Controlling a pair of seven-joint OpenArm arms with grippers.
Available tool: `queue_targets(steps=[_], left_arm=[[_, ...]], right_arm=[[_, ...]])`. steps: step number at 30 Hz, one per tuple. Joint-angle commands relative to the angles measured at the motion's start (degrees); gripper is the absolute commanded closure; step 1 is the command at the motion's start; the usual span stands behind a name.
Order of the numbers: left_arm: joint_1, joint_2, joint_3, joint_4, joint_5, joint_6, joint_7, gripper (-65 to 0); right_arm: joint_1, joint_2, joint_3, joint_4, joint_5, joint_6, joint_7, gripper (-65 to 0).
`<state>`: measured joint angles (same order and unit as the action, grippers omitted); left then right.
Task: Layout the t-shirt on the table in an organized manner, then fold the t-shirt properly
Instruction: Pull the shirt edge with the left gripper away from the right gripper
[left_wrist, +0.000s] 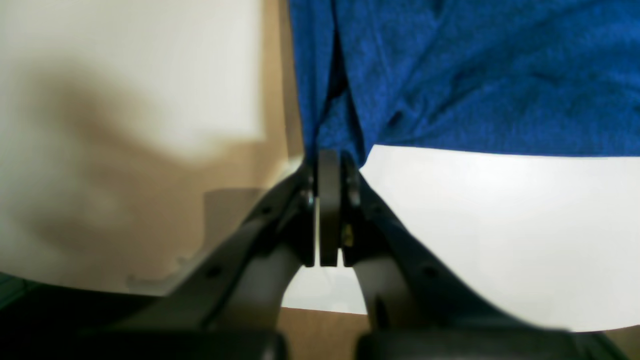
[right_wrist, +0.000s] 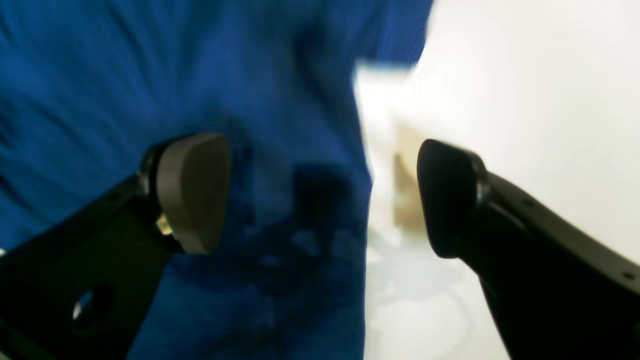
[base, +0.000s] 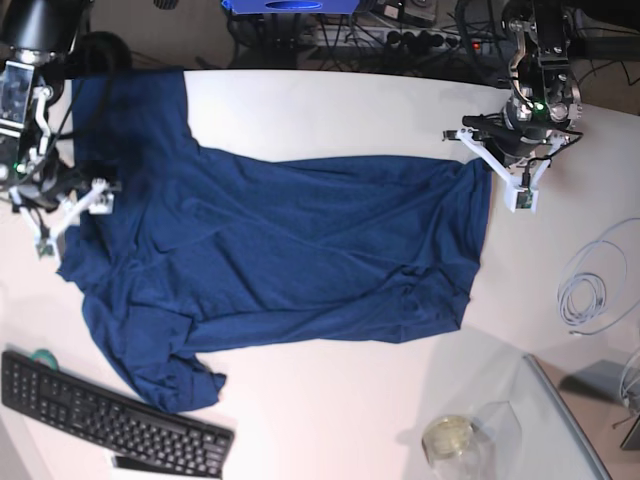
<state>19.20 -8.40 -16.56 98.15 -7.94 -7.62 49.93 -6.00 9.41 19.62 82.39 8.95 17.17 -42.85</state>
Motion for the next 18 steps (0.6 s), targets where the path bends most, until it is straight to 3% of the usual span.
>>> queue_targets(steps=[1, 8, 9, 10, 12, 13, 14, 16, 18], left_arm=[[-0.08, -0.61, -1.16, 0.88, -0.01, 0.19, -0.75, 0.0], [0.80, -0.69, -2.92, 0.88, 0.34, 0.19, -1.01, 0.0], [1.06, -0.69, -2.83, 0.88, 0.16, 0.19, -1.10, 0.0], [1.15, -0.69, -2.74, 0.88, -0.01, 0.19, -1.10, 0.0], [1.24, -0.52, -2.65, 0.80, -0.10, 0.19, -1.10, 0.0], [1.59, 0.01, -2.92, 0.80, -0.10, 0.19, -1.10, 0.0], [1.77, 0.45, -3.00, 0.80, 0.34, 0.19, -1.18, 0.0], [1.77, 0.45, -3.00, 0.88, 0.34, 0.19, -1.18, 0.0], [1.77, 0.54, -3.00, 0.88, 0.34, 0.19, -1.18, 0.0]], right_arm=[[1.30, 0.83, 0.21, -0.50, 0.50, -0.07, 2.72, -53.6], [1.21, 1.10, -0.32, -11.75, 0.24, 0.02, 7.38, -52.4], [0.86, 1.01, -0.32, -12.02, 0.24, 0.19, 7.38, -49.1], [0.33, 1.01, -0.32, -12.10, 0.24, 0.19, 7.29, -41.6], [-1.34, 0.92, -0.32, -11.31, 0.59, 0.37, 7.29, -17.6], [-2.22, 0.83, -0.14, -9.82, 0.59, 0.37, 7.29, -2.4], [-3.10, 0.74, 0.03, -8.06, 0.59, 0.37, 7.20, 0.0], [-5.12, 0.74, 0.12, -3.84, 0.59, 0.37, 7.20, -5.1], [-6.70, 0.83, 0.21, 1.79, 0.59, 0.37, 5.62, 0.0]])
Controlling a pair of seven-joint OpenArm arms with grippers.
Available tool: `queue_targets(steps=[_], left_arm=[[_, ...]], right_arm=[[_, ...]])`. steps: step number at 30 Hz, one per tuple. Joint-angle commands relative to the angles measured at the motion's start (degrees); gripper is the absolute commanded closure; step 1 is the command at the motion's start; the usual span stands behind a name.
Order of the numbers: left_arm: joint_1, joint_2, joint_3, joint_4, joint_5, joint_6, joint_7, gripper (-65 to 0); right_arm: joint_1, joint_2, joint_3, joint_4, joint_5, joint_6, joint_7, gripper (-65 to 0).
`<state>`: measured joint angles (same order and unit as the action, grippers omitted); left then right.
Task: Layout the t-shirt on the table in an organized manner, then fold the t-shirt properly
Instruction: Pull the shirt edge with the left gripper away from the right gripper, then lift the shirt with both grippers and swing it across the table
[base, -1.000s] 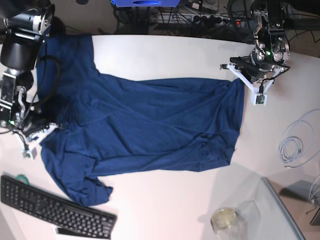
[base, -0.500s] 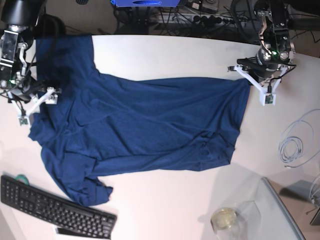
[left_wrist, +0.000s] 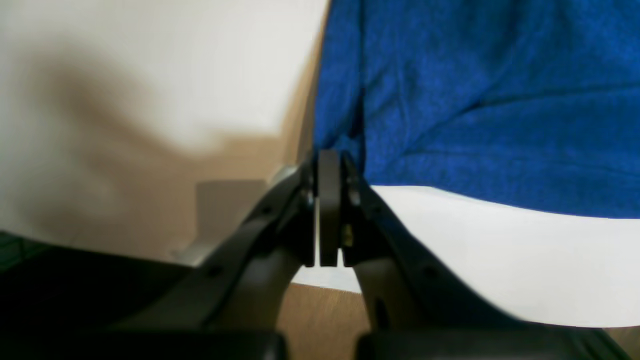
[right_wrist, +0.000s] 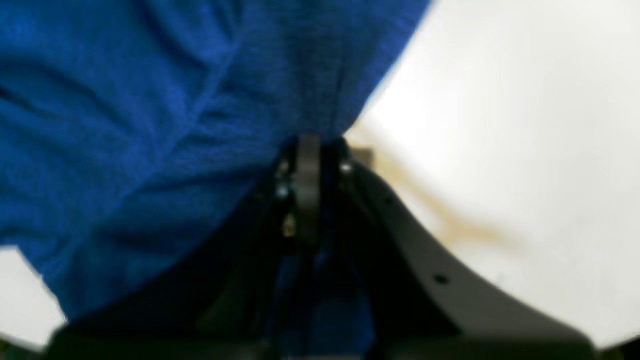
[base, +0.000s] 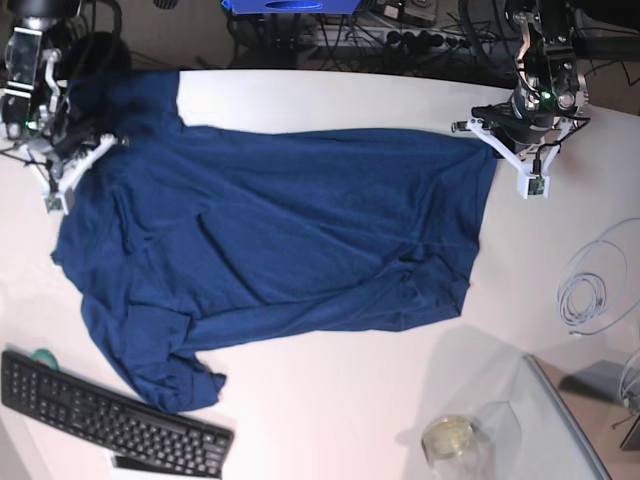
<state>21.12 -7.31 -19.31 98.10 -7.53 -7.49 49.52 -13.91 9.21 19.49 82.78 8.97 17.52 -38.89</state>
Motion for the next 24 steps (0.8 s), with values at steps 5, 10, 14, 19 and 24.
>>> queue_targets(steps=[5, 10, 14, 19, 24], left_arm=[[-0.07, -0.47, -0.25, 2.07, -0.60, 0.06, -0.77, 0.0], [0.63, 0.59, -1.57, 5.94, -0.60, 0.06, -0.77, 0.0], [0.81, 2.26, -5.96, 8.22, -0.60, 0.06, -0.77, 0.0], [3.27, 2.26, -7.72, 8.49, -0.60, 0.06, -0.77, 0.0], [5.29, 2.43, -7.90, 7.79, -0.60, 0.06, -0.86, 0.0]], right_arm=[[-0.29, 0.94, 4.65, 15.19, 0.57, 0.20, -7.22, -0.6], [-3.27, 0.94, 5.00, 26.45, 2.32, 3.36, -13.02, -0.6], [-5.30, -1.08, 5.00, 29.79, 2.50, 3.54, -16.36, -0.6], [-5.03, -1.34, 5.00, 26.10, 2.50, 7.05, -20.84, -0.6], [-4.77, -1.43, 5.00, 25.39, 2.50, 7.05, -23.30, -0.6]])
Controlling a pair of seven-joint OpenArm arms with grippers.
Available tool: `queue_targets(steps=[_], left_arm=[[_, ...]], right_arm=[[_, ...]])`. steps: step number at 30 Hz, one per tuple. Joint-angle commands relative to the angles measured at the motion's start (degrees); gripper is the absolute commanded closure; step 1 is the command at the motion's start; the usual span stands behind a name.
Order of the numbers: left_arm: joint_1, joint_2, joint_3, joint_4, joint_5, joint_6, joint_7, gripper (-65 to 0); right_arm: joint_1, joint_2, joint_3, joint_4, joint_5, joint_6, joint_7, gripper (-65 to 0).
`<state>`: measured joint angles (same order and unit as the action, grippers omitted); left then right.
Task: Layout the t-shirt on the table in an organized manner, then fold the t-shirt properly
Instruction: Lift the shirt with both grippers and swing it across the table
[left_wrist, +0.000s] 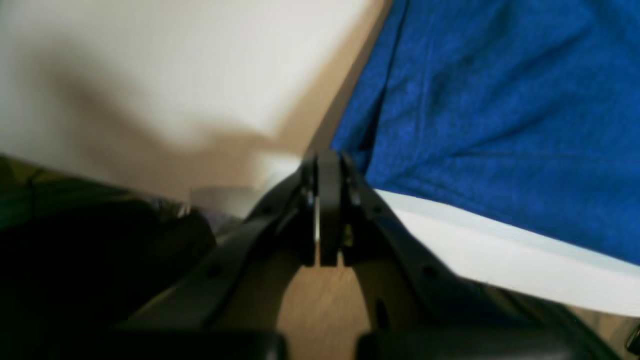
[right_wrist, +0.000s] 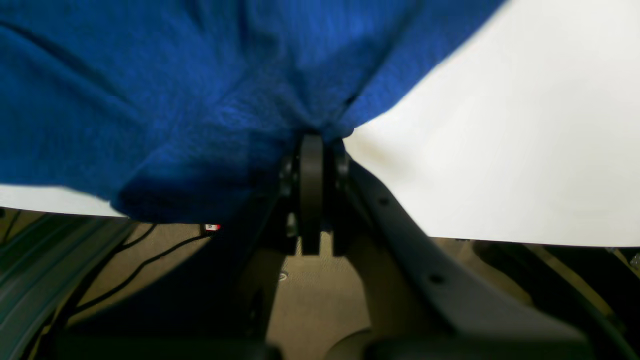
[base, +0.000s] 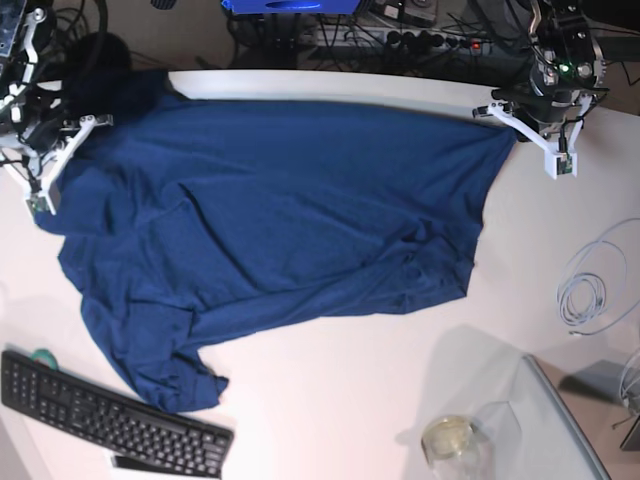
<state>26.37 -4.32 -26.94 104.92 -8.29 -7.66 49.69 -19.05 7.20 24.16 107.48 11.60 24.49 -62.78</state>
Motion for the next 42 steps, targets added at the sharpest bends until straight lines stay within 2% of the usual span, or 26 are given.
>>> queue_targets(steps=[1, 4, 7, 9, 12, 17, 20, 23, 25, 28, 31, 35, 37, 40, 42], left_arm=[[-0.13, -0.56, -0.09, 0.97, 0.16, 0.23, -1.03, 0.0], [-2.85, -0.65, 0.35, 0.97, 0.43, 0.23, -0.94, 0.0], [-9.71, -1.18, 0.87, -0.70, 0.69, 0.23, -0.59, 0.0], [-15.43, -2.32, 3.33, -4.31, 0.78, 0.23, -0.50, 0.0], [-25.18, -4.08, 8.96, -12.57, 0.78, 0.50, -0.50, 0.0], [-45.49, -4.17, 15.55, -28.75, 0.78, 0.50, -0.59, 0.0], [-57.89, -3.90, 18.89, -37.01, 0.78, 0.50, -1.03, 0.0], [-69.05, -3.02, 19.60, -42.81, 0.25, 0.50, -1.30, 0.0], [-75.29, -2.14, 19.60, -44.48, 0.25, 0.50, -3.49, 0.0], [-80.04, -1.35, 19.51, -43.69, 0.16, 0.50, -4.46, 0.0], [-78.72, -0.30, 19.51, -38.15, 0.16, 0.50, -4.46, 0.0], [-69.58, -0.21, 19.51, -29.72, 0.60, 0.58, -4.46, 0.0], [-64.39, -0.30, 19.42, -26.29, 0.60, 0.58, -4.46, 0.0], [-54.72, -0.21, 15.64, -19.96, 0.16, 0.58, -4.46, 0.0], [-47.07, 0.23, 12.92, -16.97, 0.60, 0.58, -4.72, 0.0]], right_arm=[[0.45, 0.58, 0.32, 0.69, -0.12, 0.08, 0.67, -0.6], [3.44, 0.67, 0.14, 0.52, -0.21, 0.08, 0.76, -0.6], [11.18, 1.55, -0.03, -4.23, -0.47, 0.08, 0.67, -0.6], [18.21, 4.01, -0.47, -11.09, -0.47, 0.17, 1.03, -0.6], [31.31, 7.52, -4.87, -24.36, -0.47, 0.17, 1.99, -0.6], [52.85, 12.62, -14.45, -48.36, -0.47, 0.08, 14.12, -0.6], [64.19, 14.29, -19.72, -60.67, -0.47, -0.01, 21.86, -0.6], [71.84, 15.61, -23.06, -64.71, -0.47, -0.01, 27.14, -0.6], [75.97, 16.93, -24.03, -63.92, -0.47, -0.01, 27.93, -0.6], [79.22, 18.34, -24.03, -59.70, -0.47, 0.08, 27.49, -0.6], [78.52, 20.36, -23.94, -53.37, -0.47, 0.08, 23.27, -0.6], [69.11, 21.50, -23.86, -44.23, -0.39, 0.08, 17.99, -0.6], [63.49, 21.50, -23.77, -40.89, -0.39, 0.08, 17.11, -0.6], [53.55, 21.15, -21.75, -35.70, -0.30, 0.08, 15.00, -0.6], [46.70, 18.69, -17.44, -32.71, -0.30, 0.08, 13.60, -0.6]])
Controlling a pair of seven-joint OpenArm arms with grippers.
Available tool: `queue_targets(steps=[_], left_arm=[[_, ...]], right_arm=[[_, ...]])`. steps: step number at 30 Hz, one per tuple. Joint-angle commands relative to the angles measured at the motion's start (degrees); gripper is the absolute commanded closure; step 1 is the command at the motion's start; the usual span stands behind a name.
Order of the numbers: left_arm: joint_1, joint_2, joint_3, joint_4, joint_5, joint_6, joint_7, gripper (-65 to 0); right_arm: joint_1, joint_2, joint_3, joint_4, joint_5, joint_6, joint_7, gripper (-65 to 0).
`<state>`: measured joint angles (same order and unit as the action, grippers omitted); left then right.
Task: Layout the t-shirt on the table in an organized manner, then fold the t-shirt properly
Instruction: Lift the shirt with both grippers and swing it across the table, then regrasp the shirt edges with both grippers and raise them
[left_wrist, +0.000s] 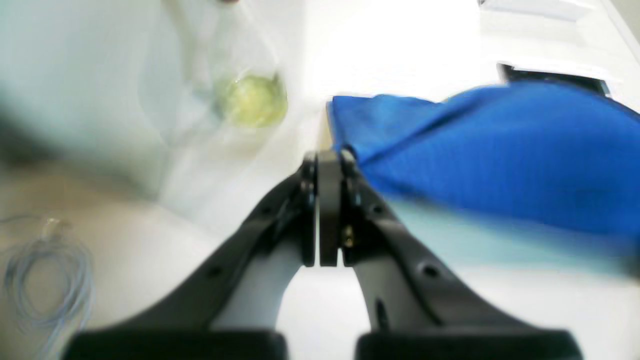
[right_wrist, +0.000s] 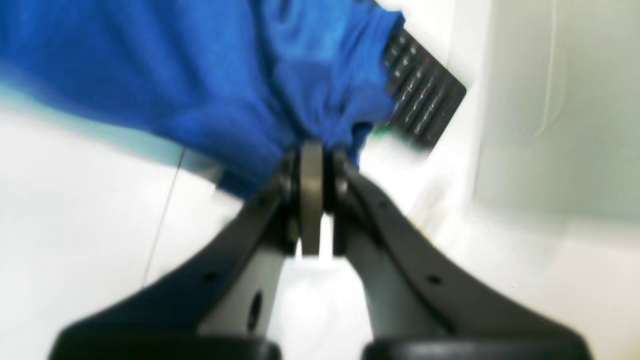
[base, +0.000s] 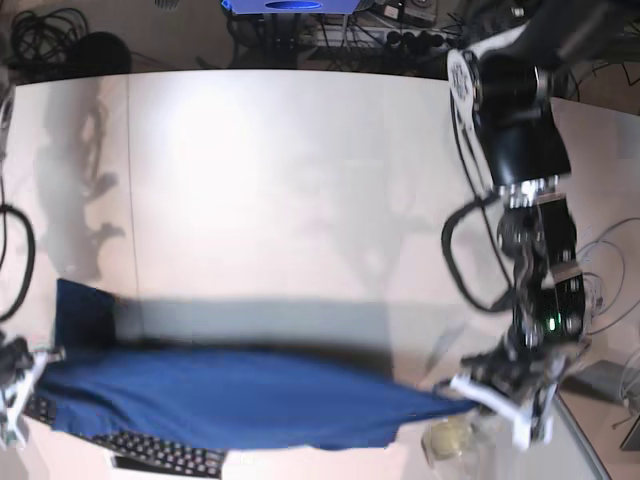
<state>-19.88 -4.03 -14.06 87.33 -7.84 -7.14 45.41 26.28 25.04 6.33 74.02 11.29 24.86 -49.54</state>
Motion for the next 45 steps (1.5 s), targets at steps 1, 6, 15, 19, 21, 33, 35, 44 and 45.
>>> queue_targets(steps=[1, 6, 15, 19, 21, 33, 35, 44, 45], left_arm=[[2.08, -0.06, -0.84, 0.89, 0.23, 0.06, -0.62, 0.0], [15.62, -0.14, -2.15, -0.87, 0.23, 0.06, -5.45, 0.0], [25.73, -0.14, -2.68, -5.18, 0.23, 0.06, -11.87, 0.0], [26.52, -0.14, -2.68, -0.34, 0.23, 0.06, -11.43, 0.0], [28.45, -0.14, -2.77, 5.64, 0.14, 0.06, -8.09, 0.0], [15.79, -3.48, -2.07, 8.89, 0.32, -0.03, 2.11, 0.0], [10.16, -3.48, 0.66, 3.18, 0.32, -0.03, 1.93, 0.0], [-12.08, 3.02, 10.68, -21.70, 7.79, 0.06, -1.50, 0.0], [-11.81, 4.96, 11.56, -21.70, 7.79, -0.03, -1.50, 0.0]], right_arm=[[-1.01, -0.11, 2.07, 1.45, 0.01, -0.29, 0.09, -0.6], [-11.29, -3.10, 7.25, 1.37, -0.08, -0.29, -0.18, -0.6], [-22.81, -6.80, 12.62, 3.56, 0.01, -0.20, 0.09, -0.6], [-25.36, -7.06, 12.62, 10.77, 0.10, -0.20, -1.93, -0.6], [-27.56, -6.80, 12.88, 16.49, 0.10, -0.20, -5.45, -0.6], [-16.66, -6.09, 13.85, 12.09, -0.26, -0.20, -7.47, -0.6], [-9.54, -3.63, 9.45, 1.37, -0.26, -0.20, -2.55, -0.6], [17.98, -1.34, -11.29, -37.67, -0.17, -0.20, 11.25, -0.6], [17.54, -1.52, -11.56, -37.49, -0.17, -0.20, 11.17, -0.6]])
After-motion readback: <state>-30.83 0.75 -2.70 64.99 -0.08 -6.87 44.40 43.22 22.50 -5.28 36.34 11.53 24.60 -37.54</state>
